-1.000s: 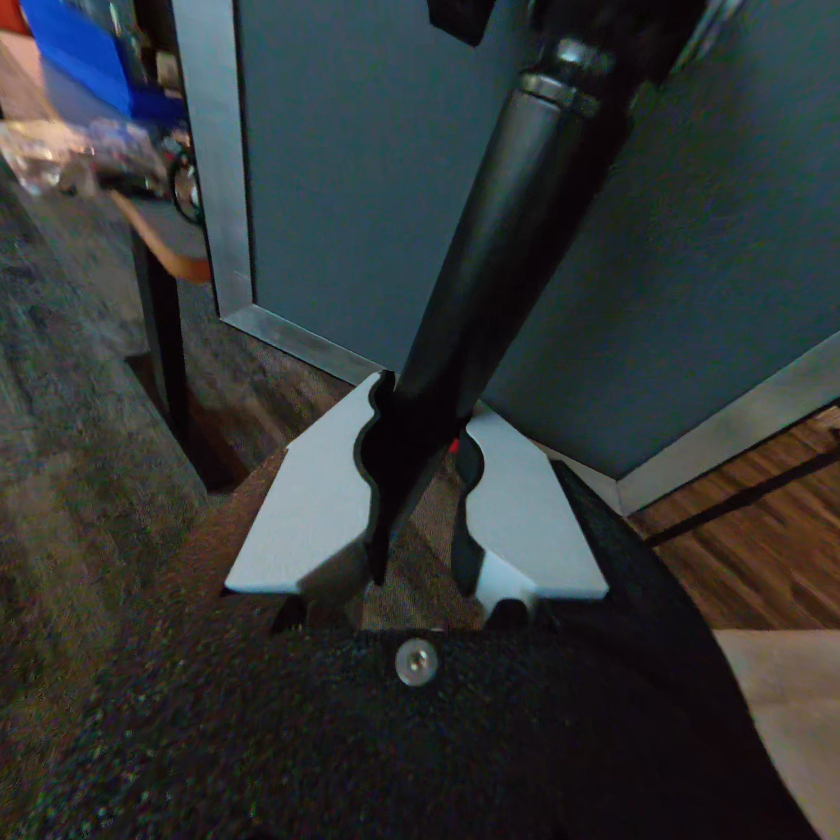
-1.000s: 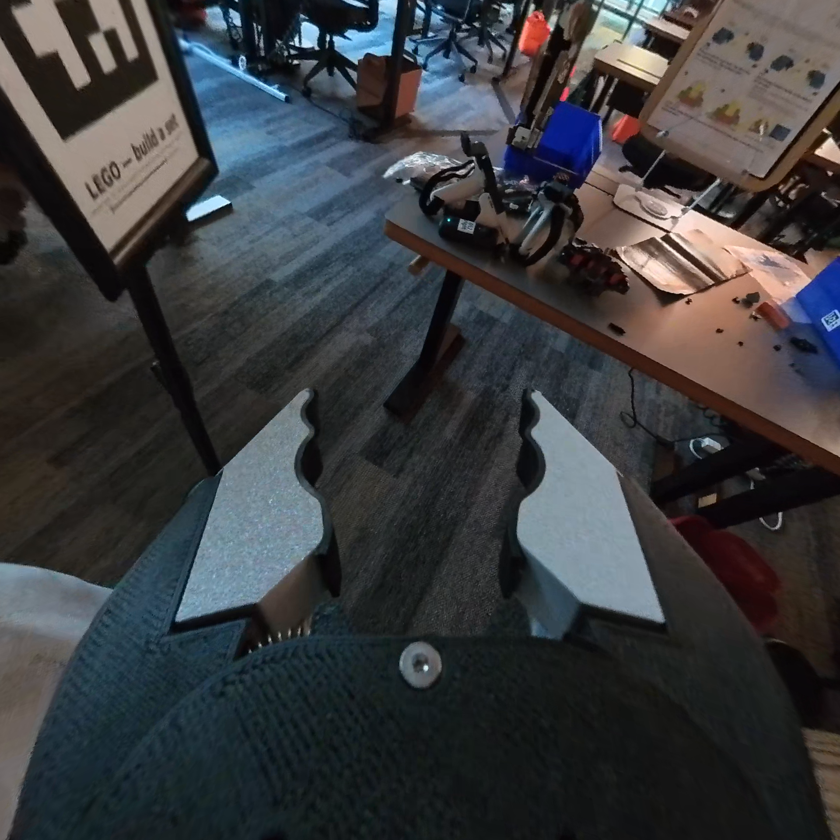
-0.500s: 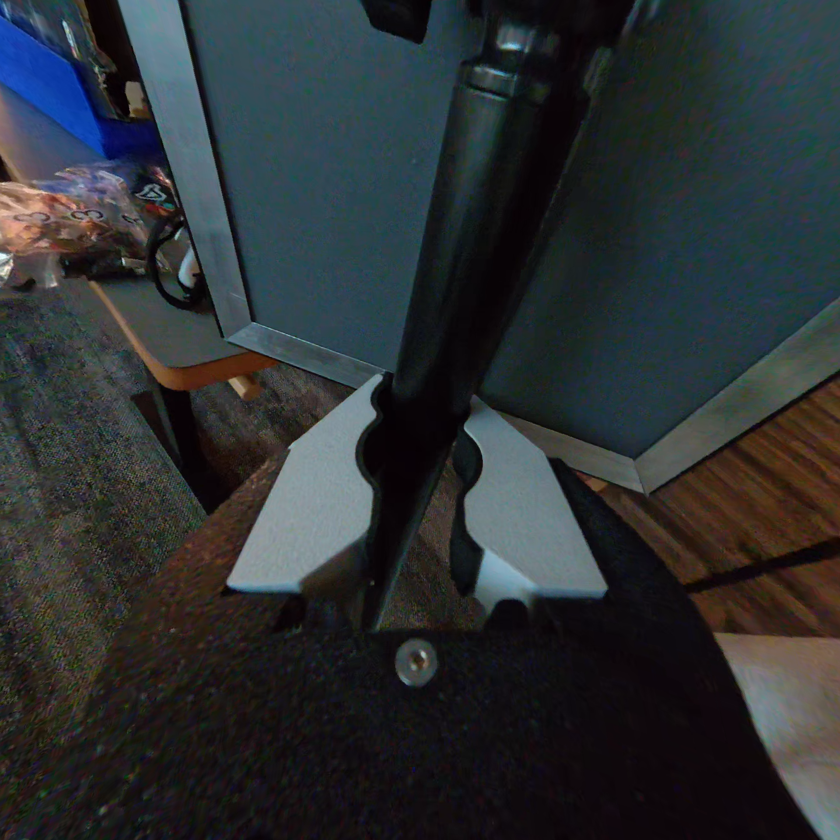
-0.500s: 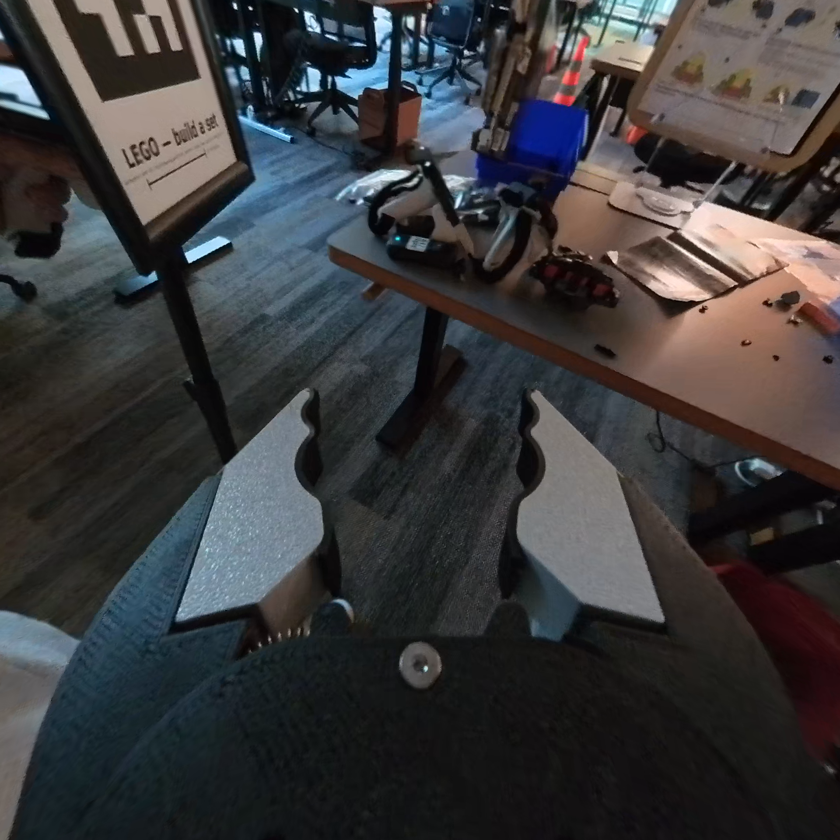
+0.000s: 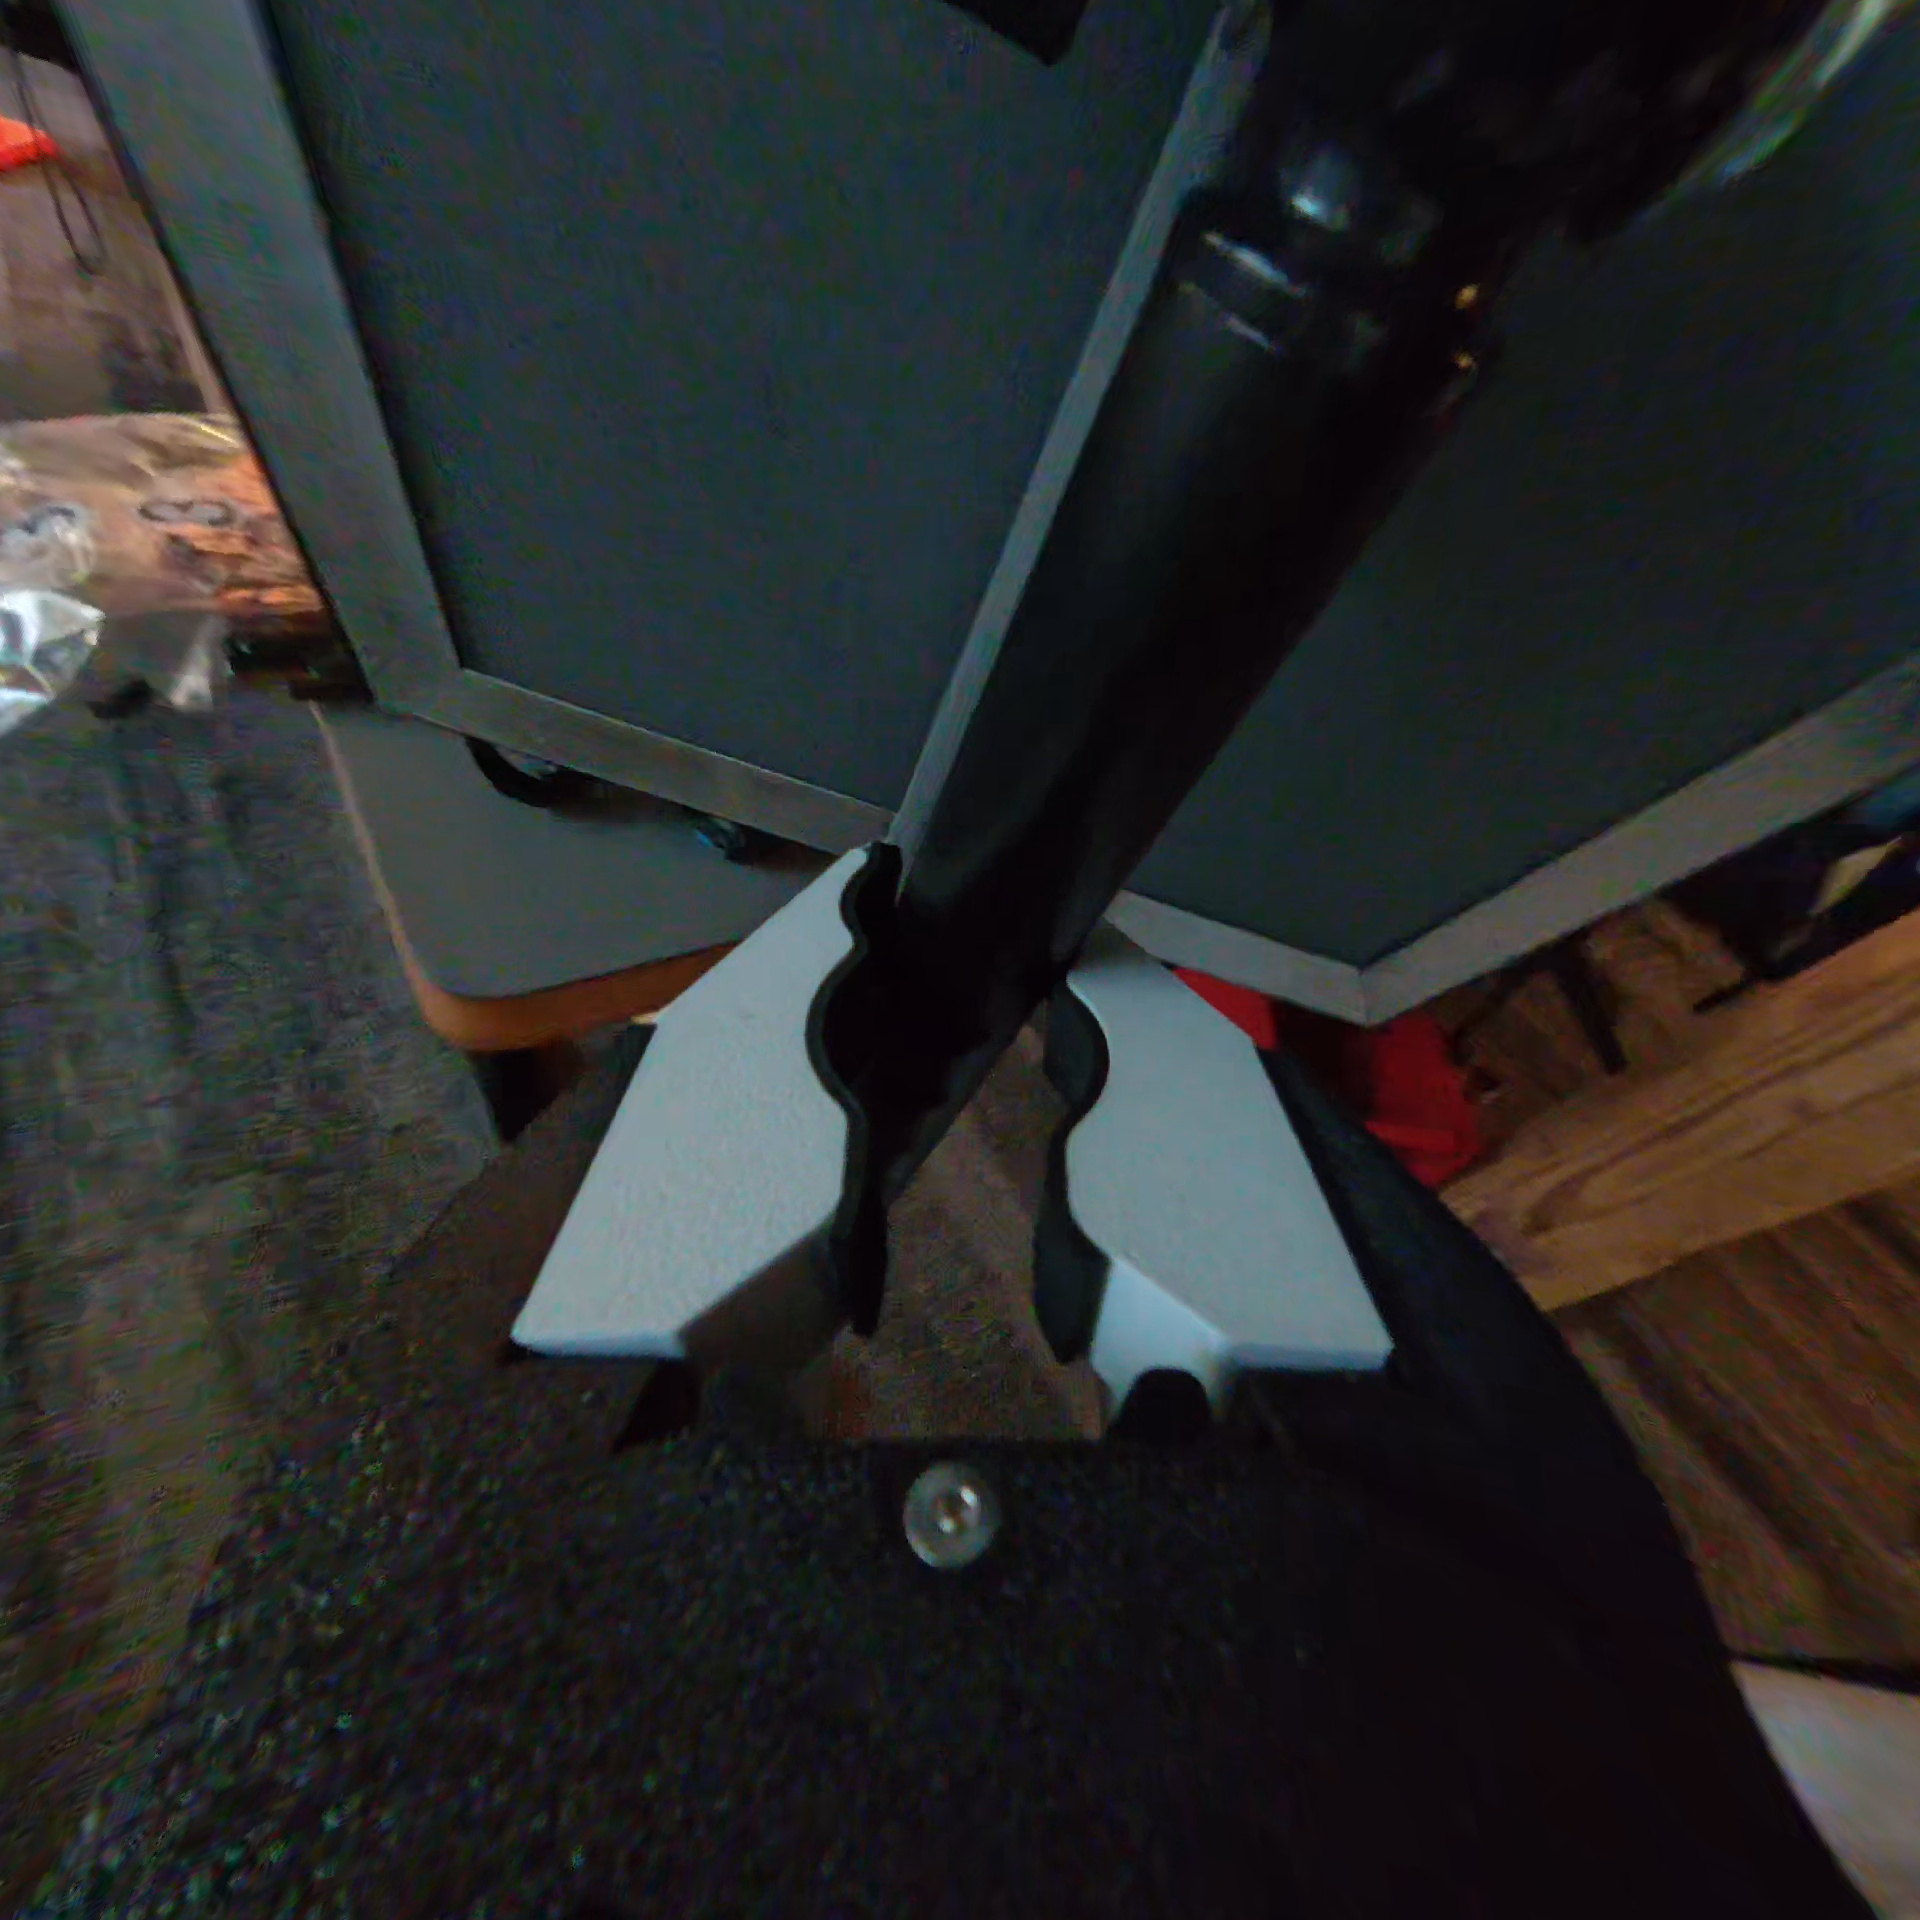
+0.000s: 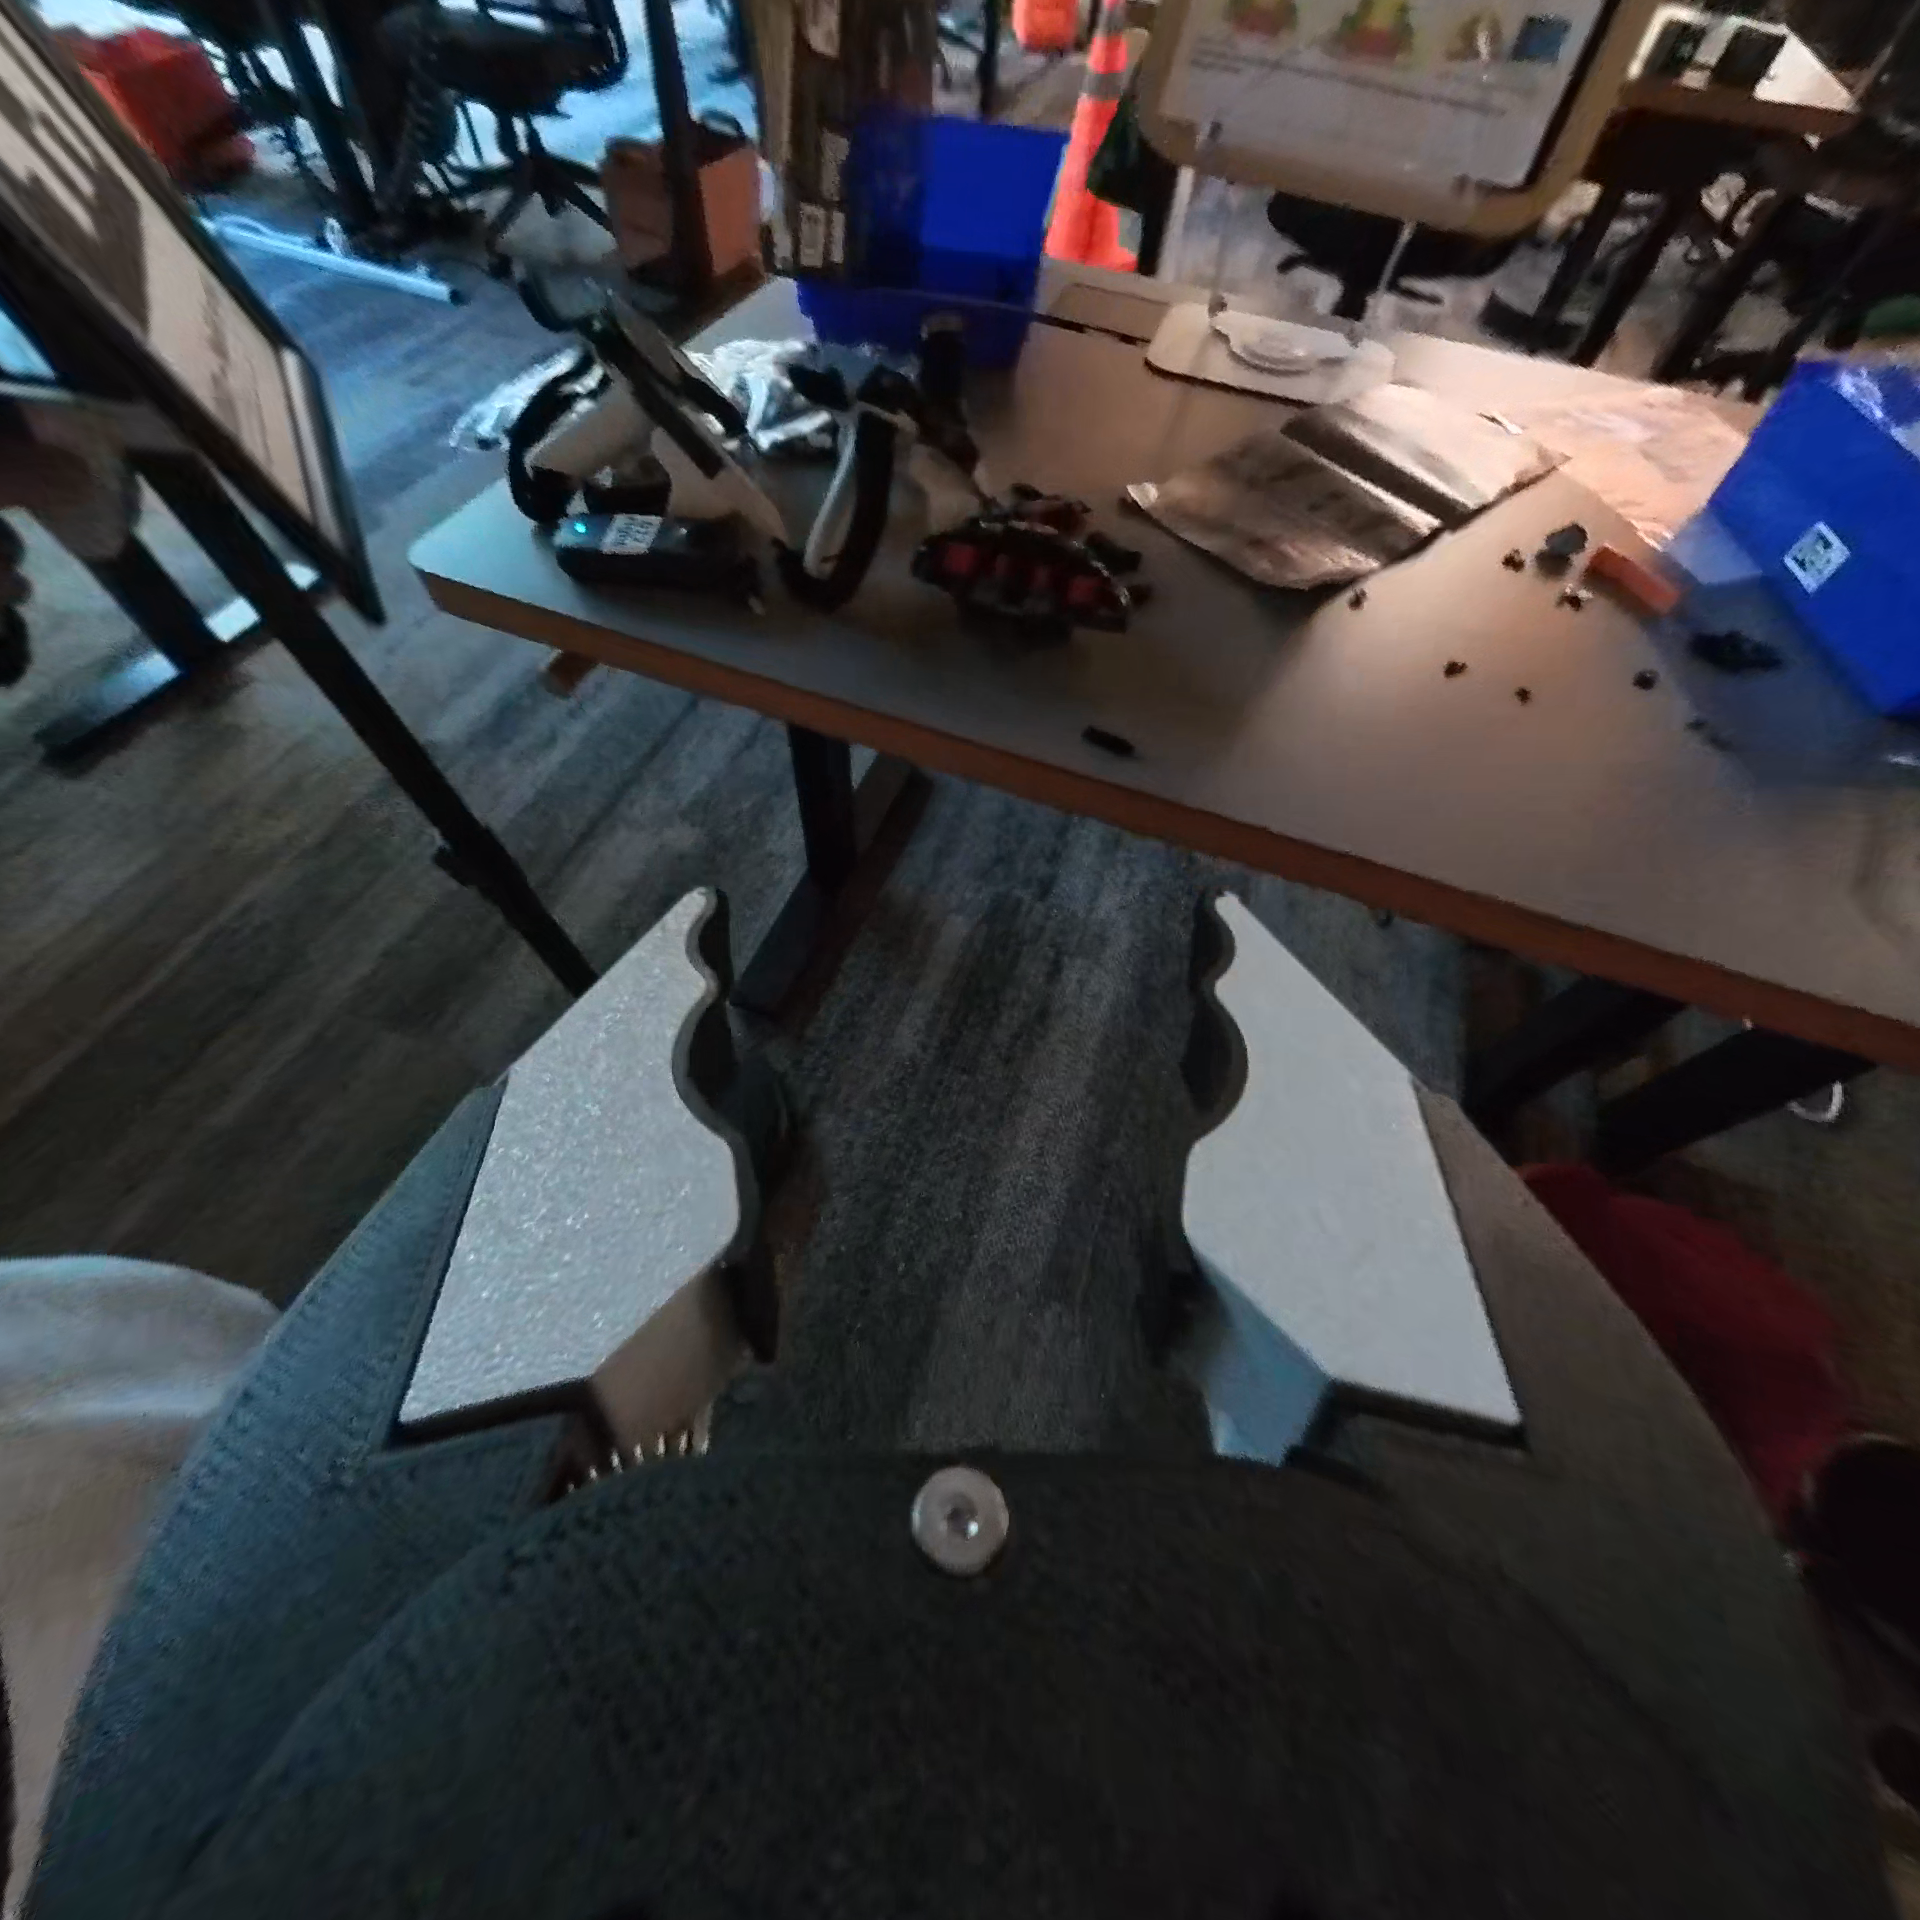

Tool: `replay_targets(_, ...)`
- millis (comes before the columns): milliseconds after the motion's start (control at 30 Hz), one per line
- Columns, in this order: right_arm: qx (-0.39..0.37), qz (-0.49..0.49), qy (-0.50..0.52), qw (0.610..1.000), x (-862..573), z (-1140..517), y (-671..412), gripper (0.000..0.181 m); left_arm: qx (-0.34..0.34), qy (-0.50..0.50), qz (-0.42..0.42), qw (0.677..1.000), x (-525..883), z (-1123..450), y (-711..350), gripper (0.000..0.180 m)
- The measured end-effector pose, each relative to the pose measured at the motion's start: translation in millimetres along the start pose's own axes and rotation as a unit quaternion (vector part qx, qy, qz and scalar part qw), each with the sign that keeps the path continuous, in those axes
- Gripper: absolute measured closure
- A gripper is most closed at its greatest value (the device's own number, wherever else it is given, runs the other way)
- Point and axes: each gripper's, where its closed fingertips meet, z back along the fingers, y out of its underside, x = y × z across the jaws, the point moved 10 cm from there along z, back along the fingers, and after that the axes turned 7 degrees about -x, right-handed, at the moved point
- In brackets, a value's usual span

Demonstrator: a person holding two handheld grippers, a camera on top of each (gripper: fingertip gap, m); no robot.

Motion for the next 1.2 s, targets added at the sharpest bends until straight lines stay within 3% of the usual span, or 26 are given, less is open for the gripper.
replay_targets(267,-0.013,-0.007,0.046,0.999,-18,-1,4,0.093,0.090,-0.035,-0.128,0.987,-10,-54,-7,0.156)
replay_targets(467,-0.027,0.037,0.251,0.967,-127,-4,-55,0.093,0.086,-0.090,-0.118,0.985,-20,-66,-1,0.156)
replay_targets(633,0.050,0.033,0.339,0.939,-236,10,-117,0.079,0.090,-0.080,-0.097,0.988,-15,-69,-7,0.153)
replay_targets(700,0.069,0.029,0.335,0.939,-258,16,-139,0.067,0.086,-0.080,-0.086,0.989,-17,-62,-13,0.138)
replay_targets(833,0.063,0.020,0.315,0.947,-268,22,-175,0.069,0.090,-0.098,-0.133,0.982,-23,-33,-8,0.109)
replay_targets(1000,0.006,-0.039,0.300,0.953,-239,34,-186,0.071,0.062,-0.081,-0.195,0.975,-37,15,1,0.102)
replay_targets(1200,0.047,-0.054,0.318,0.945,-130,71,-36,0.067,0.039,-0.022,-0.160,0.986,-73,57,6,0.092)
